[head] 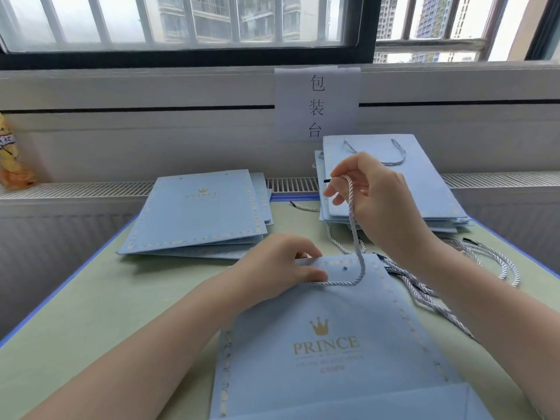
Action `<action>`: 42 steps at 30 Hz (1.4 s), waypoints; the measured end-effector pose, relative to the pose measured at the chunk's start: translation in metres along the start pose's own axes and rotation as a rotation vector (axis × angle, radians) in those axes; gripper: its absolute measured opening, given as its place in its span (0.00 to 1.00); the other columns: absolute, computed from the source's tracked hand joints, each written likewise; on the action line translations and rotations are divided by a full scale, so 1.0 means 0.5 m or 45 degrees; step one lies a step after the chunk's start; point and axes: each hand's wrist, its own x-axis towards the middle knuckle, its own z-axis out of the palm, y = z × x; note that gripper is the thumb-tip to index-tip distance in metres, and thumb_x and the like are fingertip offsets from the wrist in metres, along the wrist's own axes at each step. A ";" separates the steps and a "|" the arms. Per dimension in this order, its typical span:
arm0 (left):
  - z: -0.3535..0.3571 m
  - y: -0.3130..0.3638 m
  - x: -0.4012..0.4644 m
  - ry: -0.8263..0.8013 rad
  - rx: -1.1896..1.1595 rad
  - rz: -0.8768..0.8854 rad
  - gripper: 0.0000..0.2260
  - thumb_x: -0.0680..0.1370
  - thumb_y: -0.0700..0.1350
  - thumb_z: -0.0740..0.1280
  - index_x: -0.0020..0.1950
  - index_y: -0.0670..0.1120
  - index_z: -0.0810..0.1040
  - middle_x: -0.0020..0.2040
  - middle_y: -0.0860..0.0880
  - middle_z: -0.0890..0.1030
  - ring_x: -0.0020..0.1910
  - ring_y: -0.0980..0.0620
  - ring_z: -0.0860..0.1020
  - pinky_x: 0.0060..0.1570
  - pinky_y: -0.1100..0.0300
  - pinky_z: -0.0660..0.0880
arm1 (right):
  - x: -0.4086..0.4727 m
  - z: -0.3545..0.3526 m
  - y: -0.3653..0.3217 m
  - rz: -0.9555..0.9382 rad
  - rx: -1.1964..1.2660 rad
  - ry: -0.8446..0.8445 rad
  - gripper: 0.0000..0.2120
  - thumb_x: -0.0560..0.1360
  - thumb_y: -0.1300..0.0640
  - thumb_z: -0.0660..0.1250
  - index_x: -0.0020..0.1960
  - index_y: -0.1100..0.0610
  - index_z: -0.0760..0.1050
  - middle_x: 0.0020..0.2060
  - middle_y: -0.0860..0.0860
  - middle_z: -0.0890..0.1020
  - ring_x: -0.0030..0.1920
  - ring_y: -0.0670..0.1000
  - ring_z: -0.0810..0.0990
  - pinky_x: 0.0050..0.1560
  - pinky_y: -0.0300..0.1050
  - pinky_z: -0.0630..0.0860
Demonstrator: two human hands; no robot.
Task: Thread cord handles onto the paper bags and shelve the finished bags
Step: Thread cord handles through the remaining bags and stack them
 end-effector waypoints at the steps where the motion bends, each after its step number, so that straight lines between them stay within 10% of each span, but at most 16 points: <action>1: -0.004 -0.001 -0.001 -0.012 -0.013 -0.021 0.15 0.71 0.53 0.73 0.56 0.49 0.80 0.46 0.54 0.78 0.48 0.56 0.76 0.49 0.63 0.70 | 0.000 -0.002 -0.001 0.000 -0.002 -0.003 0.05 0.77 0.63 0.65 0.47 0.54 0.72 0.35 0.46 0.82 0.36 0.40 0.80 0.42 0.37 0.77; 14: -0.105 -0.018 -0.003 0.086 -0.024 -0.199 0.09 0.71 0.54 0.72 0.37 0.50 0.79 0.30 0.54 0.76 0.26 0.60 0.70 0.26 0.70 0.65 | -0.010 0.011 -0.009 0.138 -0.182 -0.605 0.14 0.73 0.55 0.70 0.33 0.48 0.69 0.28 0.44 0.74 0.27 0.42 0.70 0.31 0.34 0.66; 42: -0.108 -0.016 -0.006 -0.008 -0.421 -0.401 0.07 0.75 0.47 0.70 0.40 0.45 0.79 0.36 0.47 0.78 0.34 0.52 0.75 0.37 0.62 0.71 | -0.030 0.055 0.002 0.059 0.076 -0.543 0.10 0.72 0.63 0.71 0.39 0.48 0.78 0.35 0.46 0.80 0.37 0.46 0.76 0.41 0.36 0.71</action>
